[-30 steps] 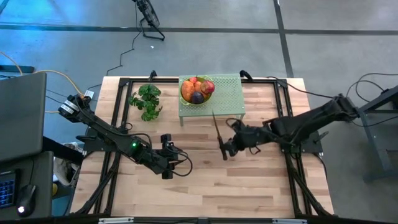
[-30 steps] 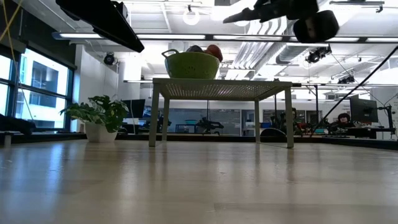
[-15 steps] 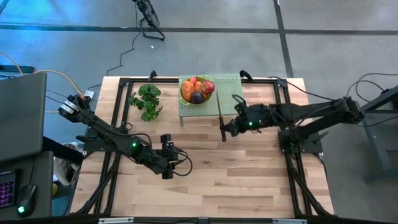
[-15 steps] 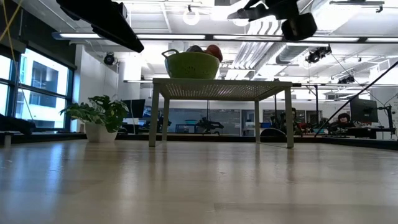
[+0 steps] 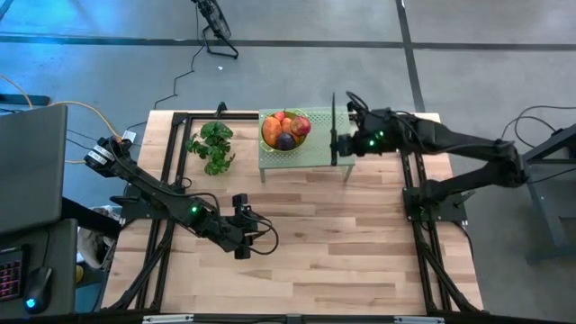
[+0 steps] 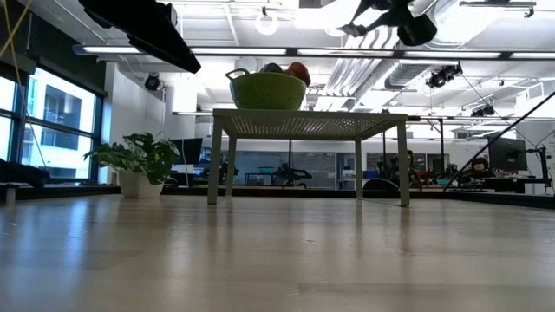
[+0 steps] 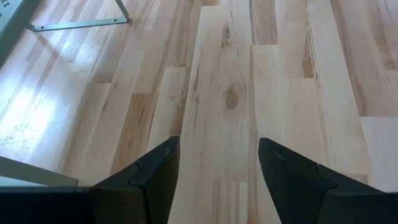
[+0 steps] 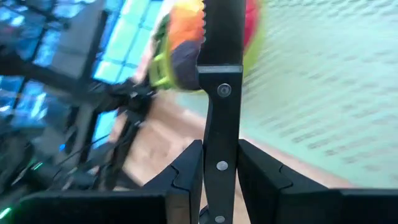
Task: Pick & Place Fruit
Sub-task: Put the black knife on the shelf
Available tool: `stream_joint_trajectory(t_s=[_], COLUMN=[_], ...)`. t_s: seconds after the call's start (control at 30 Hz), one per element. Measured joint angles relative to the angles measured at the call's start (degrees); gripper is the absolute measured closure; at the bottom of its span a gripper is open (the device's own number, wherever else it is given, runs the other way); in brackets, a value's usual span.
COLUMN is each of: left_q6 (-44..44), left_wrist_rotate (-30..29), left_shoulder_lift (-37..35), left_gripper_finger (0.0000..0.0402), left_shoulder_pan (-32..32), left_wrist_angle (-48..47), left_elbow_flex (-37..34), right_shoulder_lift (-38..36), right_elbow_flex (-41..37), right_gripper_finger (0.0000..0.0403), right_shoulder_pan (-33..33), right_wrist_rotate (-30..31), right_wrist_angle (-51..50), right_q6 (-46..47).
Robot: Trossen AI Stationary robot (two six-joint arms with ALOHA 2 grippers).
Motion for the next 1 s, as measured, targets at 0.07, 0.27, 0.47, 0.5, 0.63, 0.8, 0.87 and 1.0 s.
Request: stream_joint_trajectory(t_s=[0.07,0.27,0.47,0.5,0.63,0.8,0.87,1.0], left_q6=[-0.02,-0.04,-0.07,-0.05,-0.04,-0.04,-0.05,-0.18], left_wrist_rotate=[0.0,0.0,-0.02,0.0,-0.02,-0.01,0.0,-0.01], left_shoulder_lift=[0.0,0.0,0.0,0.0,0.0,0.0,0.0,0.0], left_gripper_finger=[0.019,0.019,0.019,0.019,0.019,0.019,0.019,0.019], left_shoulder_pan=[0.0,0.0,0.01,0.0,0.02,0.0,0.0,0.02], left_wrist_angle=[0.02,0.29,0.44,0.4,0.42,0.42,0.44,0.44], left_elbow_flex=[0.0,0.0,0.0,0.0,0.0,0.0,0.0,0.0], right_shoulder_lift=[0.03,0.78,1.92,2.1,3.07,5.39,6.81,9.16], right_elbow_flex=[0.66,0.8,0.8,0.8,2.12,7.15,9.19,11.23], right_gripper_finger=[0.0323,0.0323,0.0323,0.0323,0.0323,0.0329,0.0331,0.0326], right_shoulder_pan=[-2.29,-8.89,-11.99,-12.16,-12.6,-12.64,-12.66,-12.75], right_wrist_rotate=[-0.72,-5.19,-7.36,-7.3,-6.99,-5.55,-5.23,-5.62], right_wrist_angle=[-1.97,-3.86,-4.04,-3.87,-5.01,-8.03,-9.69,-12.14], right_q6=[0.16,0.6,-1.07,-1.52,-2.62,-4.28,-5.0,-5.03])
